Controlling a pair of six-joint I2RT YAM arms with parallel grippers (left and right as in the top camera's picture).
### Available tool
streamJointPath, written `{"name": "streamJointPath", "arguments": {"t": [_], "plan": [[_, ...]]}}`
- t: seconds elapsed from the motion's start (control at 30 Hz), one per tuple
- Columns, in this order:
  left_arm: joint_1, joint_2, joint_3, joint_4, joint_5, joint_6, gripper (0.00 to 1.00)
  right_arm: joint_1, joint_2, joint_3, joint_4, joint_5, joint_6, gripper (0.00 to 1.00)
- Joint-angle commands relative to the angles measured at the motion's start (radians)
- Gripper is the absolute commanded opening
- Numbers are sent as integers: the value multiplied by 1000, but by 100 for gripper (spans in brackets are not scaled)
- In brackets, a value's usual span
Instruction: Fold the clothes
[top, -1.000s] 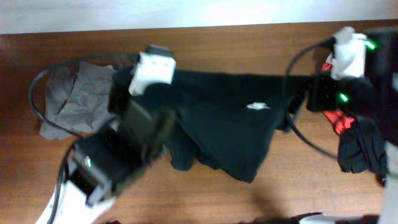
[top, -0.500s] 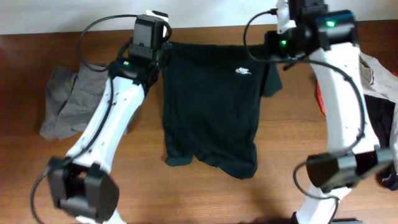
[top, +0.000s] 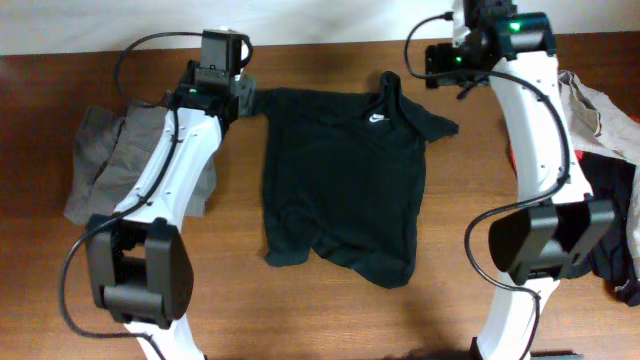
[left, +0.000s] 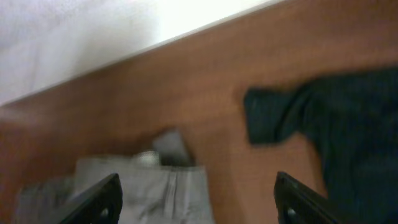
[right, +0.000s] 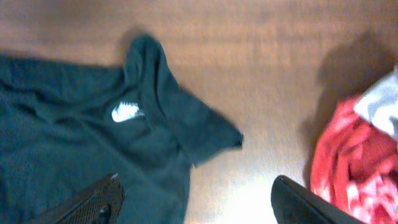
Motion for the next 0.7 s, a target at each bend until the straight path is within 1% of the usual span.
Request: {"name": "streamJointPath", "arguments": {"t": [0.0,0.03,0.1,0.13,0.17,0.27,0.37,0.43,0.47,0.5,0.57,0.67], "plan": [[-24,-154,39,-81,-13,12,78,2,-132,5,-60,-36,4,79],[-35,-191,39,-106,-13,12,78,6,-154,5,-77,-35,3,77],[-59,-251,39,-132,-15,13,78,15,-202,5,-103,-35,3,77],[-92,-335,39,-156,-22,13,80,26,-257,5,-130,-33,0,77],[-108,-381,39,-176,-21,17,82,32,-298,5,-154,-31,0,77],[-141,-514,39,-274,-16,11,82,46,-404,5,-216,-32,2,77],[-138,-609,39,-427,29,-73,82,52,-499,4,-302,-35,14,78],[-125,-631,39,-520,92,-103,84,52,-543,4,-363,-36,32,79],[-119,-634,39,-569,129,-114,95,52,-561,4,-396,-35,39,80],[-115,-633,39,-603,156,-117,99,52,-570,4,-420,-35,48,81],[-110,-622,19,-659,179,-135,99,52,-581,-11,-441,-54,61,82],[-110,-599,-32,-658,183,-160,99,52,-580,-61,-441,-78,61,85]]}}
